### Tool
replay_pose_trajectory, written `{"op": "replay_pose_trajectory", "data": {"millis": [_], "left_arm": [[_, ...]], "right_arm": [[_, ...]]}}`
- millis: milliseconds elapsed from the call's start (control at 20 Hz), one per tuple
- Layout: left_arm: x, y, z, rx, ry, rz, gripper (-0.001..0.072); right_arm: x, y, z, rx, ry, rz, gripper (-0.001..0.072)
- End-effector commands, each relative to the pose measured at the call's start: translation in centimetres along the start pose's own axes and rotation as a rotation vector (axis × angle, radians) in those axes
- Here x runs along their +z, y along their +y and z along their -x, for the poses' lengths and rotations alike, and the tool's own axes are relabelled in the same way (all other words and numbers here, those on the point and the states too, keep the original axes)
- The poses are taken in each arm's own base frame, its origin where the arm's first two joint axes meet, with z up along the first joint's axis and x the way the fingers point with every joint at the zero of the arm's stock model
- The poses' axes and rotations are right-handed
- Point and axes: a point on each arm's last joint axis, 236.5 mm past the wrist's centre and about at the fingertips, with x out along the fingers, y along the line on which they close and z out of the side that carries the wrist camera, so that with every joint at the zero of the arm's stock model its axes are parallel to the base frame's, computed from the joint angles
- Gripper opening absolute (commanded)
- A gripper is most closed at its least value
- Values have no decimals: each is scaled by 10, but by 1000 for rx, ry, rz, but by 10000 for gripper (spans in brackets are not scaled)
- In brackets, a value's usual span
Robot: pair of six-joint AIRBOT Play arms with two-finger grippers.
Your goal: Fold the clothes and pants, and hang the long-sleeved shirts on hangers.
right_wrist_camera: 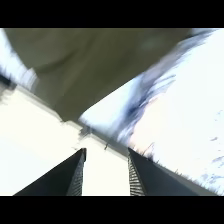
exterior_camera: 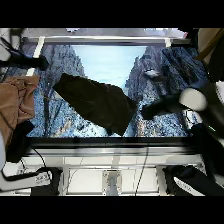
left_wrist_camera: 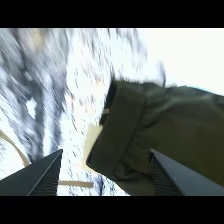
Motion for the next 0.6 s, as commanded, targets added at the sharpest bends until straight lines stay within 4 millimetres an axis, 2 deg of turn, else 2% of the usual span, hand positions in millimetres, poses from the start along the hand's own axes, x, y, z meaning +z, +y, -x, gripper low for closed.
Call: {"op": "replay_pose_trajectory", "data": {"millis": [0,50,100,150,200,250,300,400,550], "left_arm": [[29,-5,80,29,-151,-21,613],[31,-7,93,32,-169,-24,613],[30,-8,101,31,-172,-26,613],[26,-10,105,28,-160,-28,613],[21,-11,106,22,-138,-28,613],[14,-13,105,15,-110,-29,613],[9,-14,104,9,-86,-28,613],[3,-16,103,3,-60,-28,613],[0,-16,103,0,-50,11,613]], "right_arm": [[21,-60,39,-96,-451,-331,336],[4,-77,19,-90,-462,-489,336],[-23,-88,-12,-65,-413,-643,335],[-50,-88,-44,-15,-343,-763,332],[-67,-80,-68,61,-299,-835,269],[-75,-65,-85,156,-276,-848,119],[-78,-53,-93,228,-273,-813,4],[-78,-46,-96,250,-285,-672,6],[-69,-76,-87,91,-332,-498,6]]}}
